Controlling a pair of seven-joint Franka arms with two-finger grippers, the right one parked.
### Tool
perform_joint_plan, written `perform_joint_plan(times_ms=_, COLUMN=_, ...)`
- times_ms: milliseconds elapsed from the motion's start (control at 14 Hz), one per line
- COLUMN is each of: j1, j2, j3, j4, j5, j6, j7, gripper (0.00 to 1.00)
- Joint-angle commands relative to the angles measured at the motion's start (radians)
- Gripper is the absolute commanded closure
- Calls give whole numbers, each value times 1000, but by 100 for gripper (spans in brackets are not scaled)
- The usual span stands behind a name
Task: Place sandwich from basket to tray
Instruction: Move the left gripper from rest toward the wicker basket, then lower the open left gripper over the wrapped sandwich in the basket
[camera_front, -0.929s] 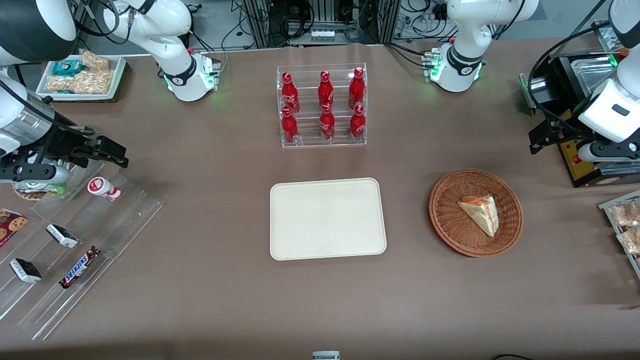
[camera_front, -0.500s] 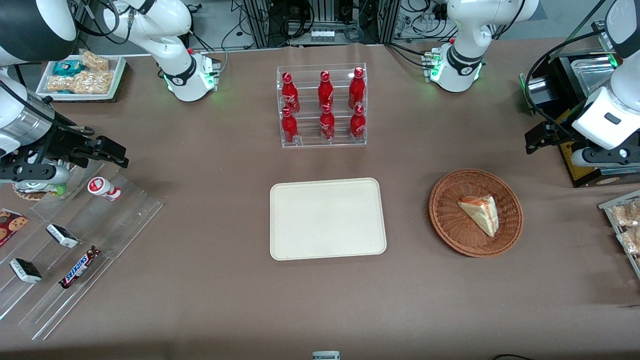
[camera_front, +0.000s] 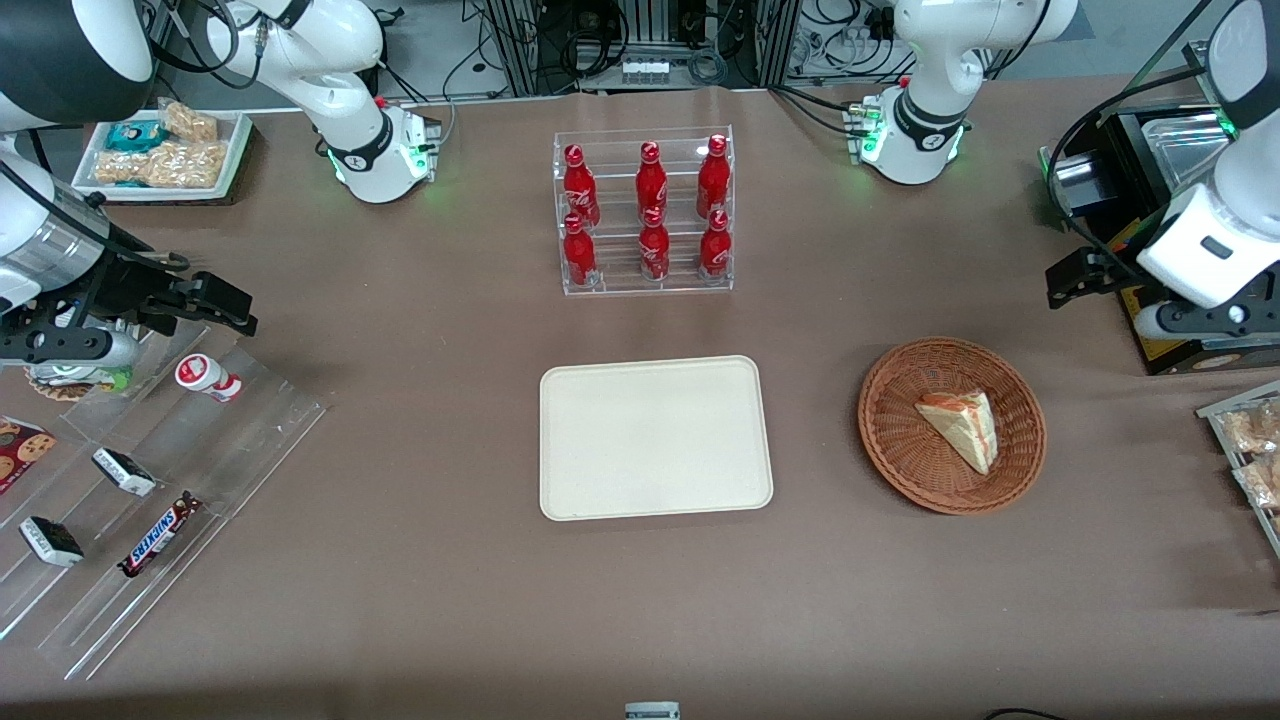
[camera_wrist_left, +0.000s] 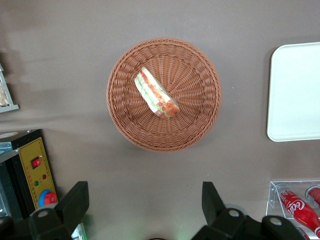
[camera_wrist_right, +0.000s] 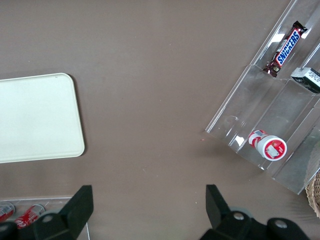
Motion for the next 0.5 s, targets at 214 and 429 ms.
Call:
perform_joint_plan(times_ms=214, j1=1, j2=58, j3=1, j4=-246, j5=4, j6=274, j7=-15, gripper=0)
perform_joint_plan(times_ms=429, j1=-1, j2=64, j3=1, j4=-429, j5=5, j6=516, j7=-87, gripper=0)
